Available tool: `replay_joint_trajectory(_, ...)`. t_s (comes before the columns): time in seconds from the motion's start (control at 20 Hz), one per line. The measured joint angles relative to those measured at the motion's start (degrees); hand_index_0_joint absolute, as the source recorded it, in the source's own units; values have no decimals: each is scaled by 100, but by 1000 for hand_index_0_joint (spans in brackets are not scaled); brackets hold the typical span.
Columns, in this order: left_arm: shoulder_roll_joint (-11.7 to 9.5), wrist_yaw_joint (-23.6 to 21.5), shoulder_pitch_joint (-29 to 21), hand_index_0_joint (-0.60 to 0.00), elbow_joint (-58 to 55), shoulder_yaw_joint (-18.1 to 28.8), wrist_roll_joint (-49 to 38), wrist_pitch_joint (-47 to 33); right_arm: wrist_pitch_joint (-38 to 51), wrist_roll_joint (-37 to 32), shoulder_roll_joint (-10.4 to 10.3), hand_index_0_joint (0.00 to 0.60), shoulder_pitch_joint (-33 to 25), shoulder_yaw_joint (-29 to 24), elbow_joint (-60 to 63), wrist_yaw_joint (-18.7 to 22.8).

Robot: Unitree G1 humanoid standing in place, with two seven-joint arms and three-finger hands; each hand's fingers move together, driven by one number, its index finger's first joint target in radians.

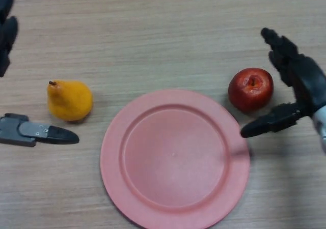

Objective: Pick up the red apple and place it on the plate

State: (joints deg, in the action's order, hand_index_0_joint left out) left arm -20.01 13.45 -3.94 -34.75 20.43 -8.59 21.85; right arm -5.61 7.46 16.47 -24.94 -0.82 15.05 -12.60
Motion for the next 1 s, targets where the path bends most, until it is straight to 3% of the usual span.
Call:
replay_joint_trajectory(0.05,7,0,0,0,0,16,-66,1,-39,6,-27,150,-69,63,116,20)
replay_joint_trajectory(0.1,7,-1,3,0,-17,40,-239,1,-33,11,-64,300,-135,78,229,91)
replay_joint_trajectory(0.15,7,-1,6,0,-32,49,-239,1,-13,94,-90,401,-252,80,423,214)
replay_joint_trajectory(0.2,7,-4,25,0,-53,60,-288,1,59,261,-99,545,-446,83,903,436)
replay_joint_trajectory(0.25,8,-13,65,0,-71,74,-425,1,115,378,-100,600,-629,82,1385,620)
replay_joint_trajectory(0.3,11,-14,120,0,-78,76,-419,1,183,445,-98,600,-761,33,1613,826)
replay_joint_trajectory(0.5,11,-15,145,0,-45,81,-409,0,152,508,23,600,-791,39,1338,815)
replay_joint_trajectory(0.65,0,-41,83,0,-56,147,-410,1,-67,591,104,600,-542,20,-150,568)
replay_joint_trajectory(0.7,-10,-41,50,0,-62,151,-411,4,-287,577,78,600,-357,46,-980,258)
replay_joint_trajectory(0.75,-24,-43,37,0,-62,163,-409,3,-420,579,25,600,-157,105,-1525,45)
replay_joint_trajectory(0.85,-30,-42,4,0,-29,183,-399,2,-1128,458,-416,600,357,373,-2602,-148)
replay_joint_trajectory(1.0,-137,-37,-88,0,31,157,-380,8,-1247,465,-579,600,1093,1201,-3031,-149)
